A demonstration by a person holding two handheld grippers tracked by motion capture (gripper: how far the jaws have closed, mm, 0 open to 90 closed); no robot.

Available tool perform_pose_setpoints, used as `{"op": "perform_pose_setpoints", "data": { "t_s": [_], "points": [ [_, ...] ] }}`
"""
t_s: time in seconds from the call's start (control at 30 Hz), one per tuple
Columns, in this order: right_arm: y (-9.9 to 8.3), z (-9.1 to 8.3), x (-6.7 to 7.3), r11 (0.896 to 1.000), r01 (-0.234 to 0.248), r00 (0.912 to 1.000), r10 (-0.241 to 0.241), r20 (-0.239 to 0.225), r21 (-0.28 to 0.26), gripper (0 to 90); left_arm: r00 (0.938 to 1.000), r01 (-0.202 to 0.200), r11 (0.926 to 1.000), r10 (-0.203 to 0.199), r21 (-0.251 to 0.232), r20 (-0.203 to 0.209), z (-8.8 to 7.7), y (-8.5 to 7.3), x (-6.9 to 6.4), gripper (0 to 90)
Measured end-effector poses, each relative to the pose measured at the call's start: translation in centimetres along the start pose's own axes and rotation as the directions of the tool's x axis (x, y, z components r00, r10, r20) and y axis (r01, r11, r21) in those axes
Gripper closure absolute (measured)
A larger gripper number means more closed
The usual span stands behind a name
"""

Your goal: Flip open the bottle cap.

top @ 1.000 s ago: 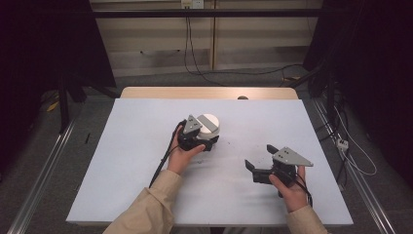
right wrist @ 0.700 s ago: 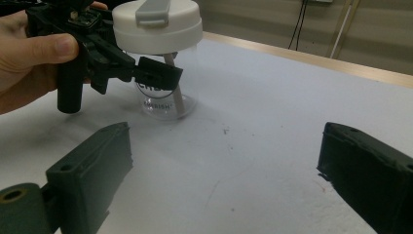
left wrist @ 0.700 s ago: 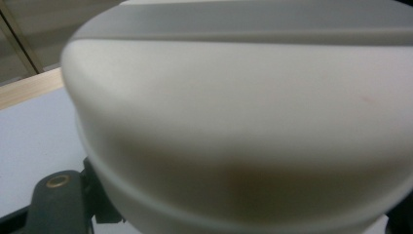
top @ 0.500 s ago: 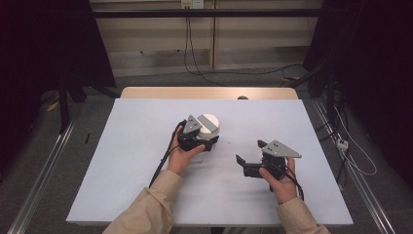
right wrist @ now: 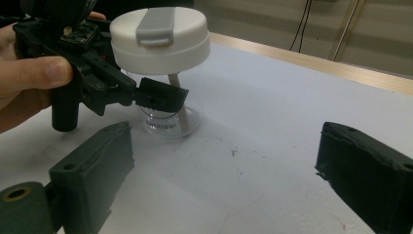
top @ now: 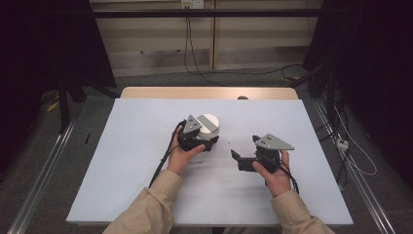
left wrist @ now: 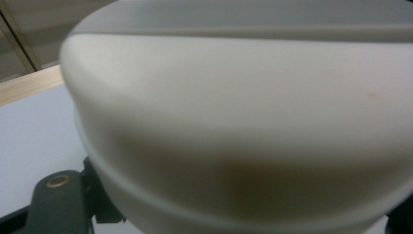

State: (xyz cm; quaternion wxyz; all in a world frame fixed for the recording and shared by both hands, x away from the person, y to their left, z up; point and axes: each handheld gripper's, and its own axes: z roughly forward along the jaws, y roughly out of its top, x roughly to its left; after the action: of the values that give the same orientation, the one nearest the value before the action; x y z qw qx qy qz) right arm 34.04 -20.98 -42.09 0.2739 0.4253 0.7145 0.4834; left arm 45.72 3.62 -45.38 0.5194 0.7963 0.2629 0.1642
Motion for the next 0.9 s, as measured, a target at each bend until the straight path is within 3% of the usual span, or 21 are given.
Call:
{"op": "perform_pose_setpoints", "data": {
  "t_s": [0.5,0.8,0.9],
  "points": [
    [1.6,1.6,0.8,1.000,0.019,0.9993,-0.018,-0.032,0.006,11.1,1.0000,0.002,1.0000,-0.002,0.006,-0.003,0.0,0.0,0.0,18.6],
    [2.7,2.5,1.0,0.999,-0.004,0.9987,0.005,-0.050,0.033,29.2,0.9999,0.009,0.9999,-0.009,0.005,-0.005,0.0,0.0,-0.1,18.6],
    [3.4,2.9,1.1,0.999,-0.009,0.9976,0.013,-0.068,0.054,44.6,1.0000,0.004,0.9999,-0.004,0.009,-0.006,0.0,0.0,-0.1,18.6]
  ]
}}
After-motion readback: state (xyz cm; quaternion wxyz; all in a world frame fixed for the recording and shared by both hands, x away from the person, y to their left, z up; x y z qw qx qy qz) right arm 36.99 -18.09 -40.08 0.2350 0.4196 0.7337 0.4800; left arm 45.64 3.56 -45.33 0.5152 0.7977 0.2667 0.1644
